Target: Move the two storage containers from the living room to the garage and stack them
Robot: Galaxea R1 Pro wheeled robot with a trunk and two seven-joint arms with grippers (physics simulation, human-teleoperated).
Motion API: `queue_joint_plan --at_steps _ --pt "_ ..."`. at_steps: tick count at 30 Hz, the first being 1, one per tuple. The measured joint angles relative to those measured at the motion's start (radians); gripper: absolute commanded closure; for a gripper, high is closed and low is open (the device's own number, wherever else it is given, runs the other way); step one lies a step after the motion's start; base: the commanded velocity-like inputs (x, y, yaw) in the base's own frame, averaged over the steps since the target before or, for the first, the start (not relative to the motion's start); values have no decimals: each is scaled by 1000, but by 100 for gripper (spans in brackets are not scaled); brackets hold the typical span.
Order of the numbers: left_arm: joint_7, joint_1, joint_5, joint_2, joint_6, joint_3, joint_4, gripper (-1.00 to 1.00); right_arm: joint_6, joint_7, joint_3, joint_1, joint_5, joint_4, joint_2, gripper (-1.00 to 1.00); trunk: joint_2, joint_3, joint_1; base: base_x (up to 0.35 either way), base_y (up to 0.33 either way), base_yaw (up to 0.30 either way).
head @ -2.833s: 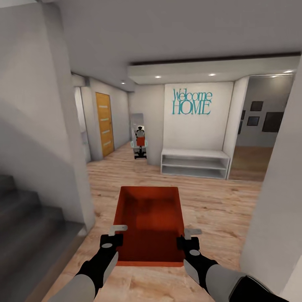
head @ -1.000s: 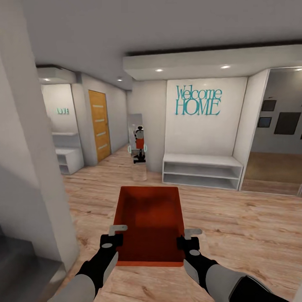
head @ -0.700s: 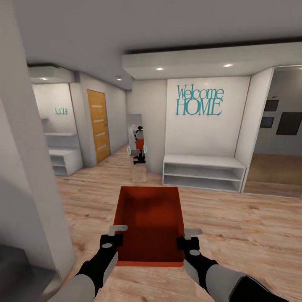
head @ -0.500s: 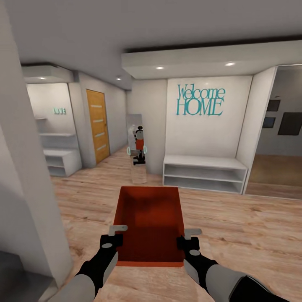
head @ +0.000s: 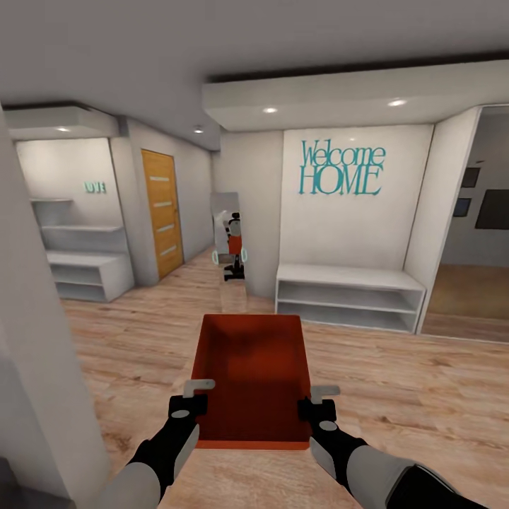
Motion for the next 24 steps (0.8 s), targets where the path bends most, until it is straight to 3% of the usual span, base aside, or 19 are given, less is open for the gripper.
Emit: queue_joint_plan --at_steps 24 --pt "0 0 0 0 0 0 0 100 0 1 1 0 -1 0 0 100 0 0 0 321 0 0"
